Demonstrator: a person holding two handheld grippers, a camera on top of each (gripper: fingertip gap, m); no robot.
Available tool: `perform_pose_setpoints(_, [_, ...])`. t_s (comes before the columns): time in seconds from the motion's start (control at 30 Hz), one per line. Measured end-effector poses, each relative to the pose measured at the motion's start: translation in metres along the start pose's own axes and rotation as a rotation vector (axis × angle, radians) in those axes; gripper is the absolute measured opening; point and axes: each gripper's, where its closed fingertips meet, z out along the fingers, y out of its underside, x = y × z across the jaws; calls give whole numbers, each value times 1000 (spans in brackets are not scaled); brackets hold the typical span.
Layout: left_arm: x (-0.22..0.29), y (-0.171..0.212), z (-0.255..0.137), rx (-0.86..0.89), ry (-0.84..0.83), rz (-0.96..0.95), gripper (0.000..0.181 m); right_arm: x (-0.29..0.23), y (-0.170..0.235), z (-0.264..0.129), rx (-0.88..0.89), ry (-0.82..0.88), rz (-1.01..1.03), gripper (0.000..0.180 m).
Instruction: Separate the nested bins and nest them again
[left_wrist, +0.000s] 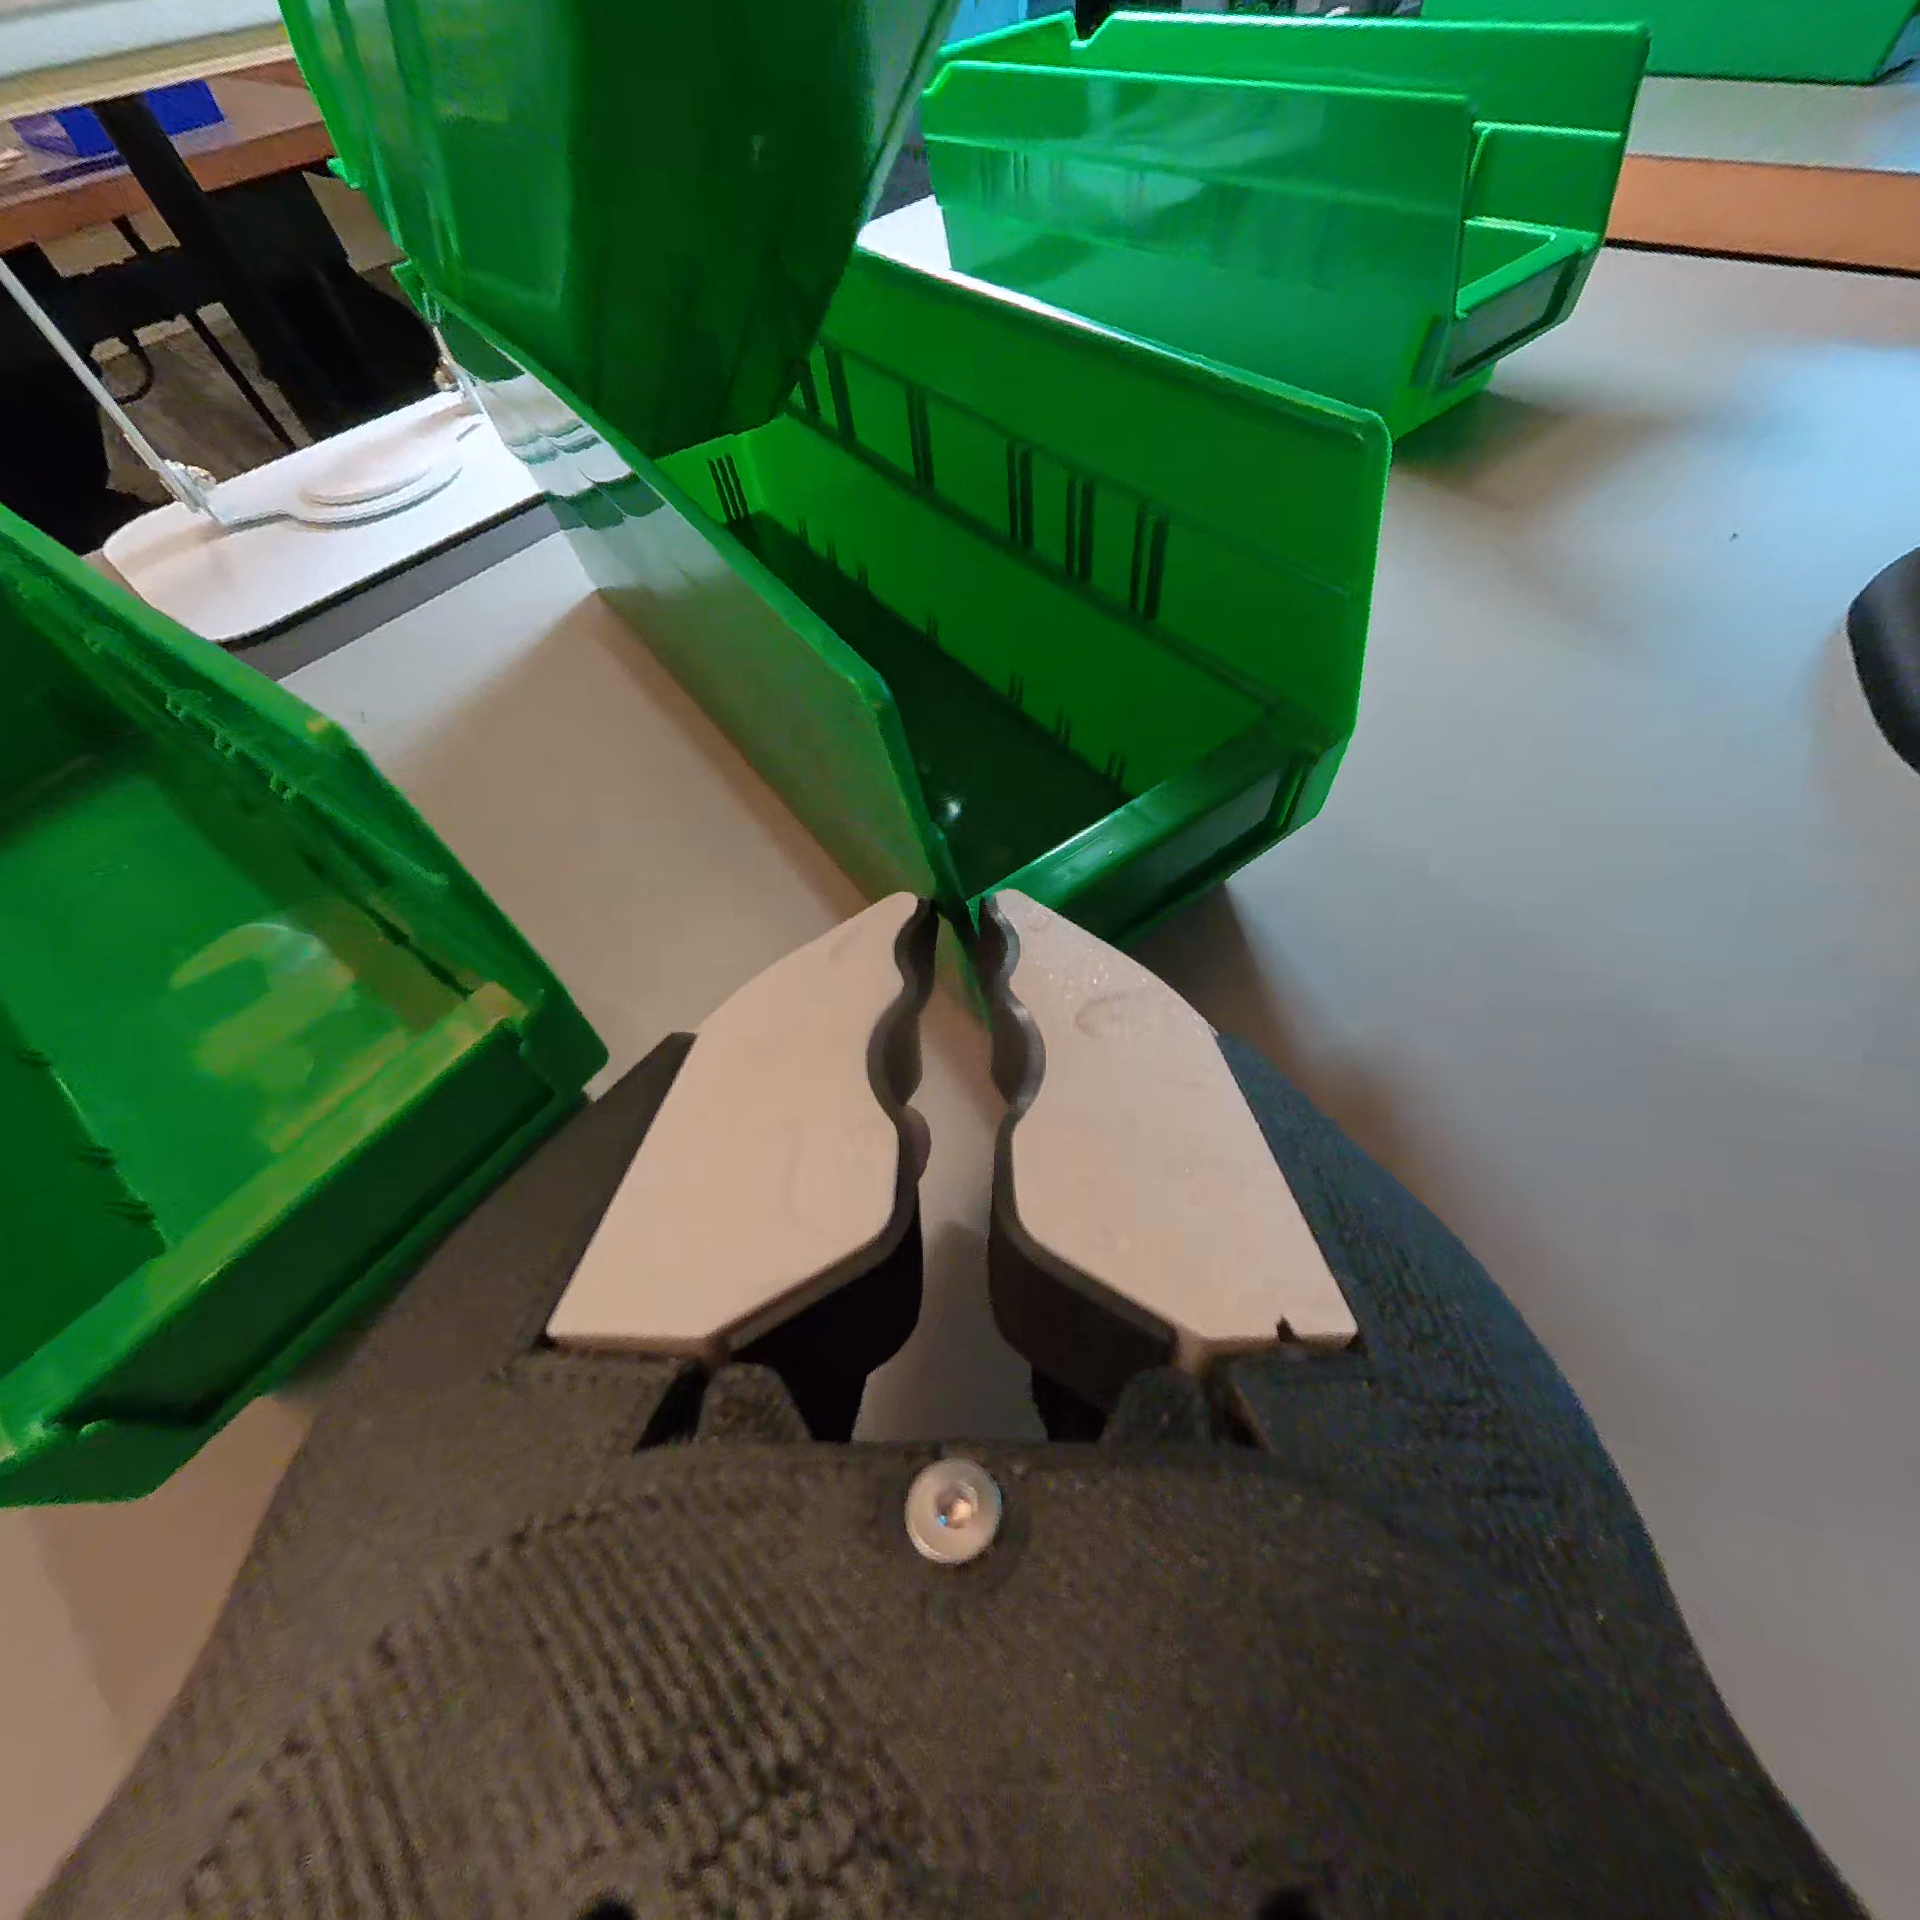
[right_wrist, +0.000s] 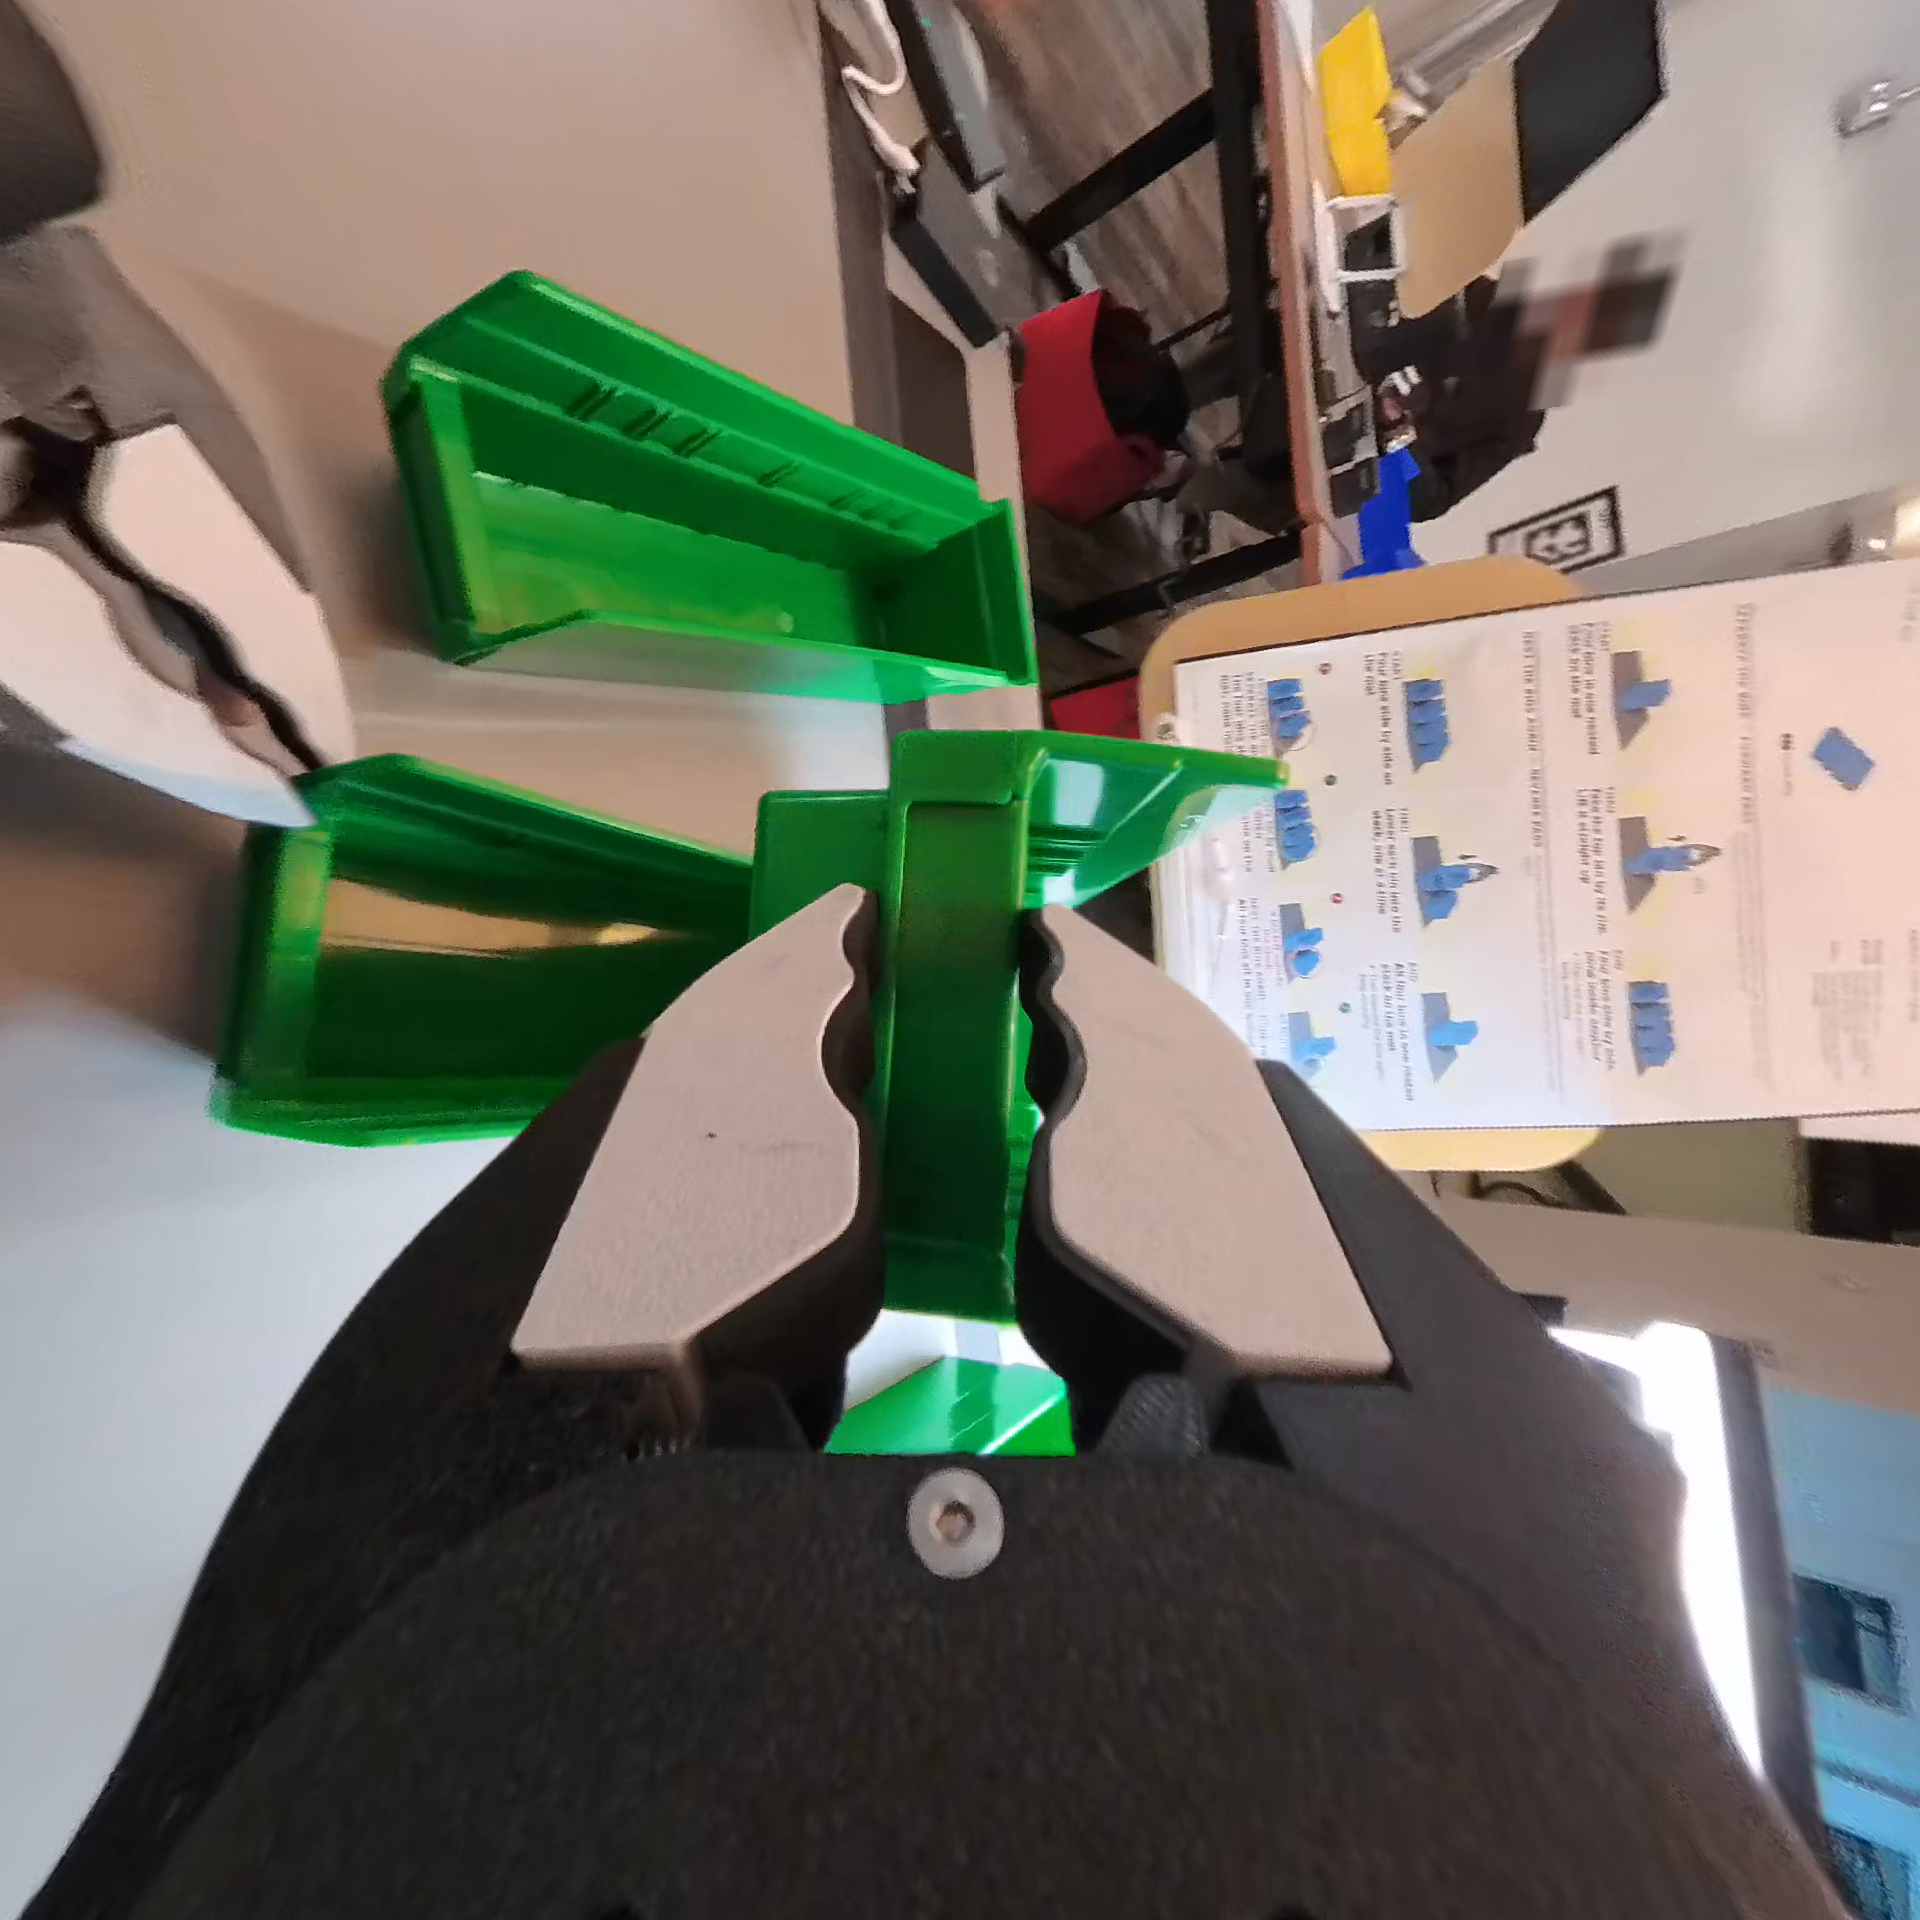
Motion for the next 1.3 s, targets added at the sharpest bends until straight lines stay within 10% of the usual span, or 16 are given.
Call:
perform_pose_setpoints(0.33, [6, -13, -14, 74, 23, 56, 26, 16, 2, -3, -4, -41, 8, 25])
perform_pose_setpoints(0.7, [-21, -117, -8, 223, -99, 229, 49, -31, -7, 1, -22, -147, -80, 26])
perform_pose_setpoints(1.07, [-12, -118, 5, 278, -111, 267, 22, -72, 28, 18, -248, -323, -27, 60])
perform_pose_setpoints(1.3, [-11, -110, -7, 276, -74, 293, 28, -76, 27, 26, -273, -325, -64, 50])
